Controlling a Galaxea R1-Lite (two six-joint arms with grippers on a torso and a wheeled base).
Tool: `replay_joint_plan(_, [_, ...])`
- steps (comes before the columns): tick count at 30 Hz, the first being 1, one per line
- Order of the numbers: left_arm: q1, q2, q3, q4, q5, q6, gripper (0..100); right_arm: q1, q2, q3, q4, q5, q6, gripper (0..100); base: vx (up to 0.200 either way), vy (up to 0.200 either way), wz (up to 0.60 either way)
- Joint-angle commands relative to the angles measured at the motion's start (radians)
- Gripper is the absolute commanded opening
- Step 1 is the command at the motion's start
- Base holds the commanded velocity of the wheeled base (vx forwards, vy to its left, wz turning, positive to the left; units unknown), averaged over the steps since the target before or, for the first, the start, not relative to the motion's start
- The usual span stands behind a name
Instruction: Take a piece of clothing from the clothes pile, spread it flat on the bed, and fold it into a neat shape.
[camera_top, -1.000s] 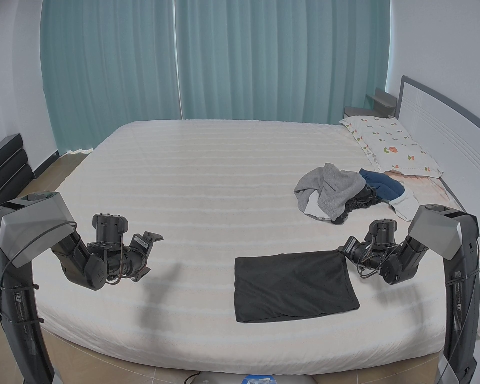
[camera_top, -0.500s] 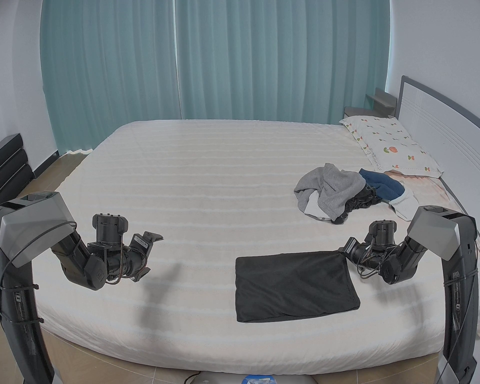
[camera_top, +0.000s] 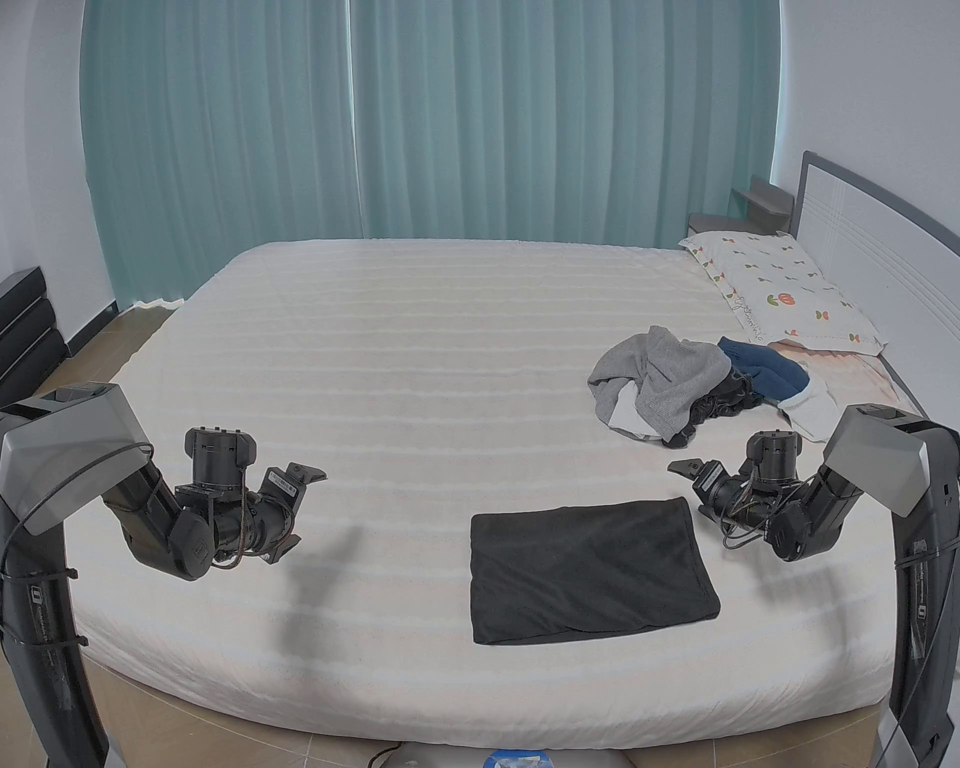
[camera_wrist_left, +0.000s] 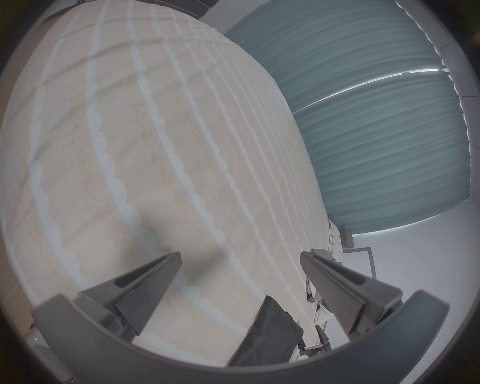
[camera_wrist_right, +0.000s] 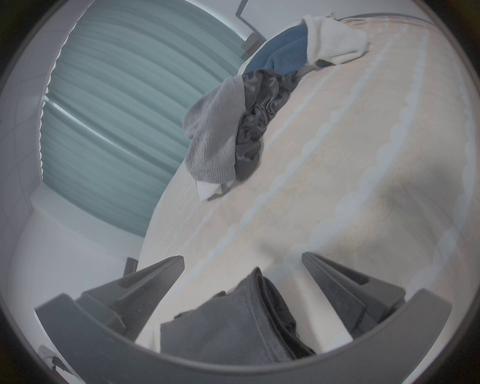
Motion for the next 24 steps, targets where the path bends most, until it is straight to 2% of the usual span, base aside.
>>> replay_joint_plan(1, [-0.001,0.001,0.0,0.0,0.001,-0.001,100,-0.015,-0.023,-0.006,0.0,0.001,0.014,100,-0.2,0.0,0.0])
replay_joint_plan(14, [0.001,-0.003,0.008,-0.026,-0.001,-0.005,100,-0.016,-0.018,-0.008,-0.001,0.002,0.016,100,-0.015,0.0,0.0])
replay_joint_plan(19, [-0.008,-0.003,0.021,-0.048,0.008,-0.005,100,-0.016,-0.018,-0.006,0.0,0.001,0.016,100,0.0,-0.2,0.0])
replay_joint_plan(24, [-0.05,-0.003,0.029,-0.048,0.017,-0.004,100,-0.016,-0.017,-0.006,0.0,0.001,0.016,100,0.0,-0.2,0.0])
